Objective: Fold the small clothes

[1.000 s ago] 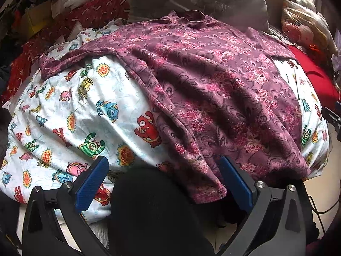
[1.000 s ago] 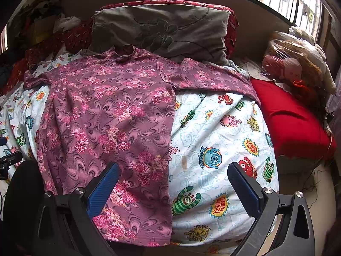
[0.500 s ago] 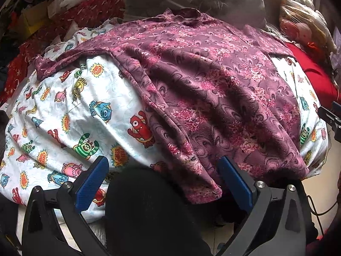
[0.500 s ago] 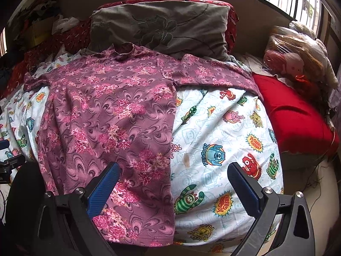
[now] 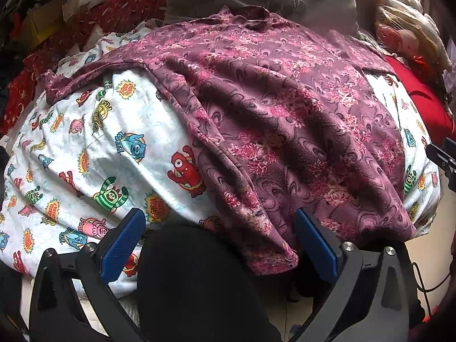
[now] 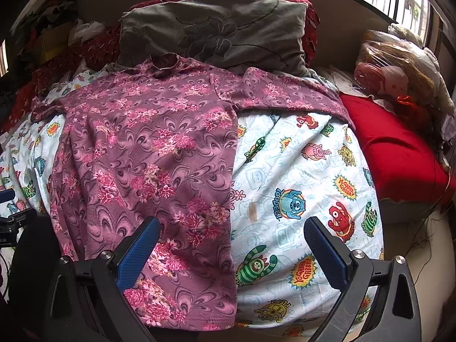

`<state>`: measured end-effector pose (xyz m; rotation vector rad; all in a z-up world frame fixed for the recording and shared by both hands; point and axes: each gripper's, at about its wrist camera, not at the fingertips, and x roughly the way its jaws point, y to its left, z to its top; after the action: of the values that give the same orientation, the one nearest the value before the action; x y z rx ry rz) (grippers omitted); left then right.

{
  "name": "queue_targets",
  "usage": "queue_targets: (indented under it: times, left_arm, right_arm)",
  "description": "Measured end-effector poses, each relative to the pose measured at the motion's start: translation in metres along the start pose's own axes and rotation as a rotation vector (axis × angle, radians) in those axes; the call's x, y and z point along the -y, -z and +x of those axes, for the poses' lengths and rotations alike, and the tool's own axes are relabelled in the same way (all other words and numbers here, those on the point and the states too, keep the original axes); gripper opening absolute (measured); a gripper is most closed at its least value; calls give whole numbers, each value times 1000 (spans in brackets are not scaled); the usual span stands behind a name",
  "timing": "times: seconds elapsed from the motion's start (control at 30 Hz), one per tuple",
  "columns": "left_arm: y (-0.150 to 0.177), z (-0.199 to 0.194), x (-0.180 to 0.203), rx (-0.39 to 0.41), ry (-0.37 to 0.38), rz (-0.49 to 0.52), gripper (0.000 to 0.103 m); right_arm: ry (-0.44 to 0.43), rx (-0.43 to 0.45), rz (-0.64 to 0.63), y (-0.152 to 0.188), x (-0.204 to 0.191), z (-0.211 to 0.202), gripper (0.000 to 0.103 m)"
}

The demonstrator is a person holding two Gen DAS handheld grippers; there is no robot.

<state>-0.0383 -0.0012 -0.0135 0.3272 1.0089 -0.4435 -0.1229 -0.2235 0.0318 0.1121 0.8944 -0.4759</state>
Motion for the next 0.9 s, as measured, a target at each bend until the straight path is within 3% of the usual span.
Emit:
queue_targets:
  times: [0.3, 0.47, 0.57, 0.7, 0.77, 0.83, 0.9]
  left_arm:
    - [-7, 18, -6, -45, -36, 7, 103]
    - [-14, 46, -30, -181, -4, -89, 103]
    - [-16, 60, -20, -238, -4, -49, 103]
    - [-14, 76, 6, -309, 59, 13, 103]
    - [-12, 83, 16, -331, 76, 35, 91]
    - [-10, 92, 22, -374, 82, 50, 26]
    - [-8, 96, 18, -405, 85, 30, 10]
  right_arm:
    - [-28, -69, 10, 5, 6, 18, 101]
    - [-77, -165, 46, 17, 17, 39, 100]
    - [-129, -246, 63, 26, 19, 57, 93]
    - [-186, -347, 80, 41, 18, 80, 80]
    - [-207, -378, 81, 47, 16, 87, 74]
    - [-234, -372, 65, 49, 14, 84, 58]
    - [-288, -394, 73, 51, 15, 86, 6]
